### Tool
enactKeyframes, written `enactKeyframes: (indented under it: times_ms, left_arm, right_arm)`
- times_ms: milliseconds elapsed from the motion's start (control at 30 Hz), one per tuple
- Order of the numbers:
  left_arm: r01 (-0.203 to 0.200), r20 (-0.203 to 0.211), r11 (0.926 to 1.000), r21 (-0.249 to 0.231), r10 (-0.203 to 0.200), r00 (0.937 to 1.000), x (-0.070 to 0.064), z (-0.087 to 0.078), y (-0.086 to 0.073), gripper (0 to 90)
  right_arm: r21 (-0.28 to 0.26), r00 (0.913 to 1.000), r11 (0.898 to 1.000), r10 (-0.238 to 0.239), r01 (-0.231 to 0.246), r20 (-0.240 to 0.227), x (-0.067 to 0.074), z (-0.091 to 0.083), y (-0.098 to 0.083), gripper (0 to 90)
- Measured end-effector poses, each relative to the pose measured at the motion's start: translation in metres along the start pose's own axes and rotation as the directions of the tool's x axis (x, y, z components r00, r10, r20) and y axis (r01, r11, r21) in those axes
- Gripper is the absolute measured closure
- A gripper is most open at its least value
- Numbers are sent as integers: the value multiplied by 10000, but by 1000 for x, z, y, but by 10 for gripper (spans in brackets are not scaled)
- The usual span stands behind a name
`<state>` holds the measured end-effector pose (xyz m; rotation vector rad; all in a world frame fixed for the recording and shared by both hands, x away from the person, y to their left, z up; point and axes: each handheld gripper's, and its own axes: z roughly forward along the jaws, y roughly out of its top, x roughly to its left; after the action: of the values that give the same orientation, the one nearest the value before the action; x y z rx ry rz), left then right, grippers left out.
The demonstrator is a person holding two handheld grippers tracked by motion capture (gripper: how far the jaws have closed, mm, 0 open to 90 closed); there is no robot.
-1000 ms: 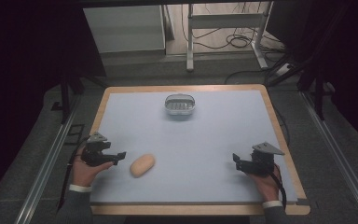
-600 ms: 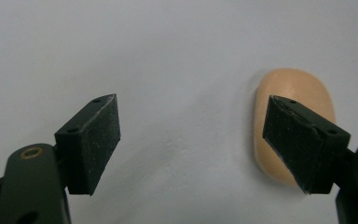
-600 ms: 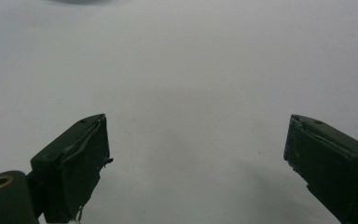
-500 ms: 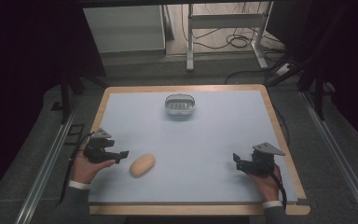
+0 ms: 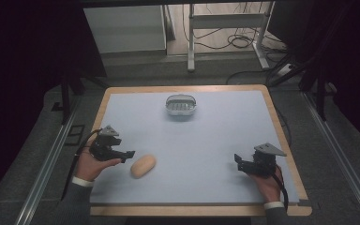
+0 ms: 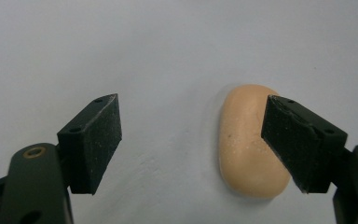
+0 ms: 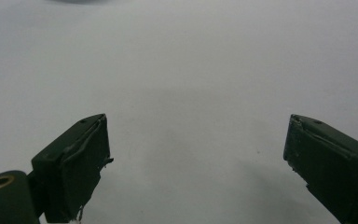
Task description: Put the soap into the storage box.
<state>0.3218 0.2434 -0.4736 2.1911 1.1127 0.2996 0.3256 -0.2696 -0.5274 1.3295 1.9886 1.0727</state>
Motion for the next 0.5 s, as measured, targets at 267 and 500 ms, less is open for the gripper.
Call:
enactKeyframes:
  times_ms: [267,500]
  left_arm:
    - [-370,159,9987,360,364,9992,-10,8,9,206]
    - [-647,298,9956,679,628,9976,-17,17,15,204]
  right_arm:
    - [18,10000,10000,24,-24,18,0,0,0,71]
    - [33,10000,10000,39,-39,9,0,0,0,71]
